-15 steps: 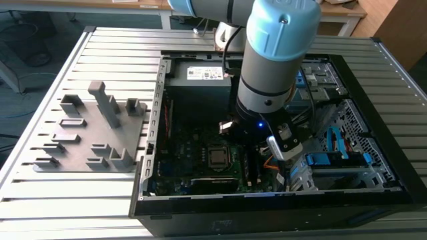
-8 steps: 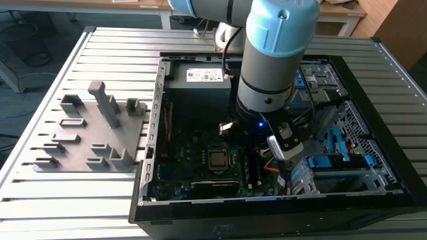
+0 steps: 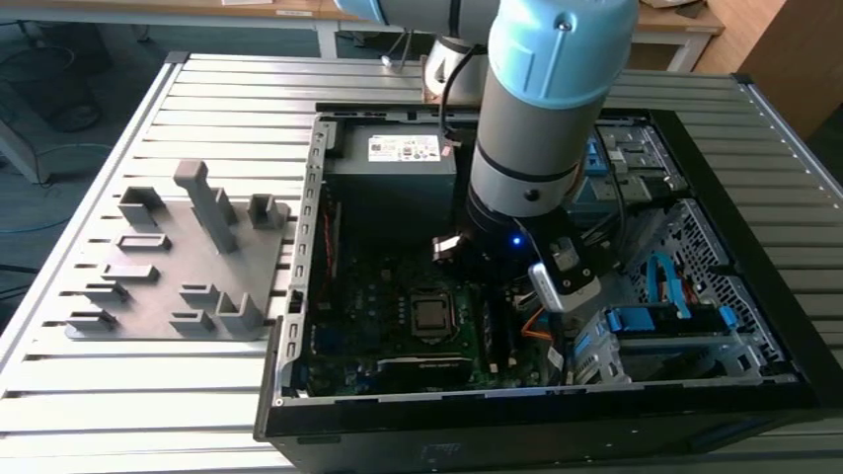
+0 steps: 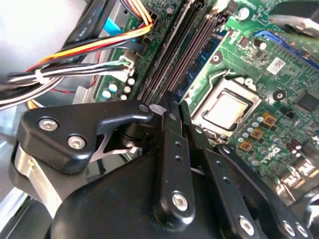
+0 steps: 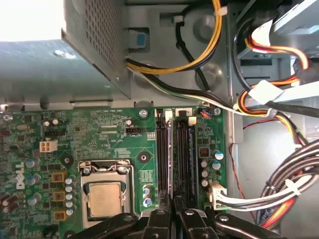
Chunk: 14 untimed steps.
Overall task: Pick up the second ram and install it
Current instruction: 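Insert the second ram into the second slot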
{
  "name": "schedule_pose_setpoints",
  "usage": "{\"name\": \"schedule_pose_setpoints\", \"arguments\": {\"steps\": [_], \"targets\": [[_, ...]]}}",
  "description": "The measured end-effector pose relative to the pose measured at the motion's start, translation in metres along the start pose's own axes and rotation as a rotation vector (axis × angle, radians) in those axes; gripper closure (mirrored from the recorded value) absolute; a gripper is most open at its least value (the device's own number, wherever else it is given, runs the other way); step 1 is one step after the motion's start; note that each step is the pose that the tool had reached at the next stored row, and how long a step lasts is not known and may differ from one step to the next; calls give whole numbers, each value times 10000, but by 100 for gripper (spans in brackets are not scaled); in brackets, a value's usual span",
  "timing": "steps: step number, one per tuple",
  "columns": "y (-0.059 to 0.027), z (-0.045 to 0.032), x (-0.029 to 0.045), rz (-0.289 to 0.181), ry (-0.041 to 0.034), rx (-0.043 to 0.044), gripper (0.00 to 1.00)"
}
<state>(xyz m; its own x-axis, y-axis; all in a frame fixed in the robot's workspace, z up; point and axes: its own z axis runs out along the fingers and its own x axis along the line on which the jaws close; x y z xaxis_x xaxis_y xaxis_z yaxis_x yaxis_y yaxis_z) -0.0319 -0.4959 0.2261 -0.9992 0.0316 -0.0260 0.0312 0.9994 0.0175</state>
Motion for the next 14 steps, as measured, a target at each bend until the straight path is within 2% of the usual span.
{"name": "schedule_pose_setpoints", "arguments": {"steps": [2, 6, 14], "targets": [[1, -10, -1, -4, -3, 12, 86], [0, -7, -4, -28, 29, 104, 86], [0, 24, -33, -237, 91, 129, 86]]}}
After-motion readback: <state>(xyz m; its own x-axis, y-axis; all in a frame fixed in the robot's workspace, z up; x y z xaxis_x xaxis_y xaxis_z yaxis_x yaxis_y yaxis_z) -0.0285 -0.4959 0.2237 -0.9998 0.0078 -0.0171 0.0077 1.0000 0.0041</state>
